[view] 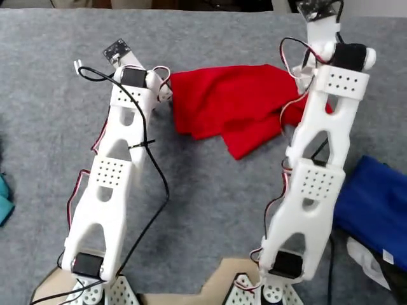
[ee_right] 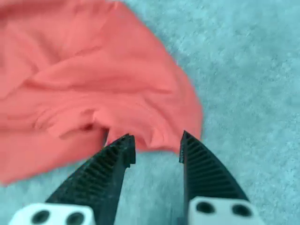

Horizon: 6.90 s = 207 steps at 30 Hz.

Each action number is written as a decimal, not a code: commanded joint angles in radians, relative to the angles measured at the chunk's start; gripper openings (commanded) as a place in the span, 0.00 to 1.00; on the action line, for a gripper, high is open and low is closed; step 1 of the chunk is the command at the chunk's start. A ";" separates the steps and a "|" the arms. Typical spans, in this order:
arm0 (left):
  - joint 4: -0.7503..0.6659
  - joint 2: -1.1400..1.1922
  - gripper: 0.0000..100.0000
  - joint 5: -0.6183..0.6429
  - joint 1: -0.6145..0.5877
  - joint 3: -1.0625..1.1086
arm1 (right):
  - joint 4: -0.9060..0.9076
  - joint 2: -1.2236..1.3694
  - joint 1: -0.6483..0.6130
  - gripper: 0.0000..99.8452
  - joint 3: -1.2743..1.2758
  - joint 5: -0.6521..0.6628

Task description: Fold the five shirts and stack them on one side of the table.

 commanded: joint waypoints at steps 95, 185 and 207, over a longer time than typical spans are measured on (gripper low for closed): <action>-0.623 0.027 0.18 0.322 0.480 -0.006 | -0.970 0.033 0.183 0.01 0.611 0.051; -0.158 0.013 0.18 0.442 0.153 -0.044 | -0.350 -0.446 -0.101 0.32 0.716 0.413; -0.155 0.013 0.18 0.439 0.149 -0.044 | -0.321 0.337 0.012 0.01 0.021 0.330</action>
